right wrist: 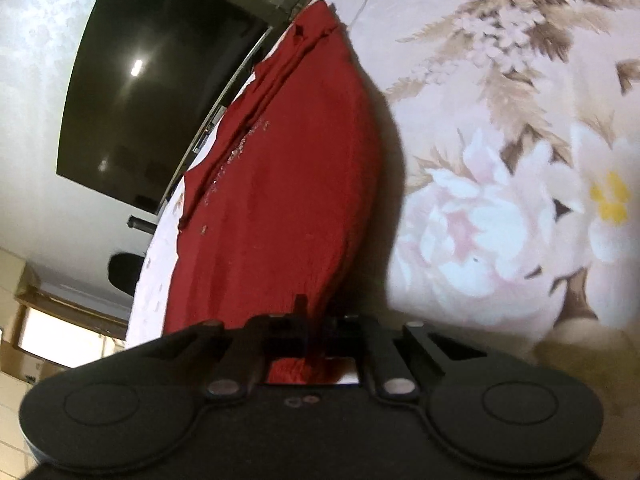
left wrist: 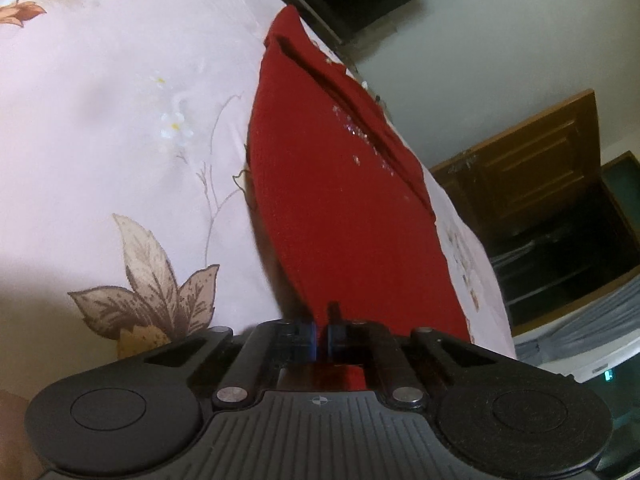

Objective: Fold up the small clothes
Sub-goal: 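Grasp the sweater hem with both grippers and lift it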

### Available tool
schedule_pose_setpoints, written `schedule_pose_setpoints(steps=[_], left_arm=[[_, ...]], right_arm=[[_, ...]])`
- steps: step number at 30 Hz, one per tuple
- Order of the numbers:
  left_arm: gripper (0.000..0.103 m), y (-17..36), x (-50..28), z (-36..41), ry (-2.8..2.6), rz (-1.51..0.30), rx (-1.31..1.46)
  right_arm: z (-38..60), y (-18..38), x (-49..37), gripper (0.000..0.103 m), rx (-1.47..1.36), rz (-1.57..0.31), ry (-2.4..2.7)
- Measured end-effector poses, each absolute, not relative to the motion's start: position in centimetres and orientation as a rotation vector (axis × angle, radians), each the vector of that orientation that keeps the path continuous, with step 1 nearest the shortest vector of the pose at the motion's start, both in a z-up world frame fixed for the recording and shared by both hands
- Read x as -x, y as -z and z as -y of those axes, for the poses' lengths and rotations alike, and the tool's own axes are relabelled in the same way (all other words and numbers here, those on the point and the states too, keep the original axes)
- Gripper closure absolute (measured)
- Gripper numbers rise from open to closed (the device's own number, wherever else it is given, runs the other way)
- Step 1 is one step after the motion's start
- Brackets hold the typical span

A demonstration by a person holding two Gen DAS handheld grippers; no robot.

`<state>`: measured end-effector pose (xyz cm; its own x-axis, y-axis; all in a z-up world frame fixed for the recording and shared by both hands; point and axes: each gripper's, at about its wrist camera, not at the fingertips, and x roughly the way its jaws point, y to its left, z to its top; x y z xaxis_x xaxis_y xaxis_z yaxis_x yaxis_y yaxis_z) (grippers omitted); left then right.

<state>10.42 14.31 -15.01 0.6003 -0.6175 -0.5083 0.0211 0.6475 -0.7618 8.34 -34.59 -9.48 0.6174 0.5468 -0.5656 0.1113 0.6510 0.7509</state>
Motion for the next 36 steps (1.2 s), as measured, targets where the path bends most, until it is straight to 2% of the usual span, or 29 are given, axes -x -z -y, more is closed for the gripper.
schedule_pose_setpoints(steps=[8, 12, 14, 22, 36], left_arm=[[0.100, 12.7, -7.5, -15.8, 0.434, -0.647, 0.831], [0.100, 15.8, -8.0, -15.4, 0.359, -0.783, 0.770], [0.100, 15.8, -7.8, -15.6, 0.355, -0.766, 0.791], [0.100, 14.7, -7.7, -13.9, 0.311, -0.756, 0.673], [0.100, 11.3, -7.3, -15.3, 0.326, -0.632, 0.750]], right_arm=[[34.8, 6.0, -6.3, 0.098, -0.761, -0.766, -0.311], [35.0, 6.9, -6.5, 0.098, -0.724, -0.790, -0.303], [34.8, 9.2, -7.4, 0.098, -0.705, -0.885, -0.249], [35.7, 9.6, -7.2, 0.099, -0.754, -0.868, -0.267], [34.0, 5.6, -7.6, 0.098, -0.588, -0.776, -0.254]])
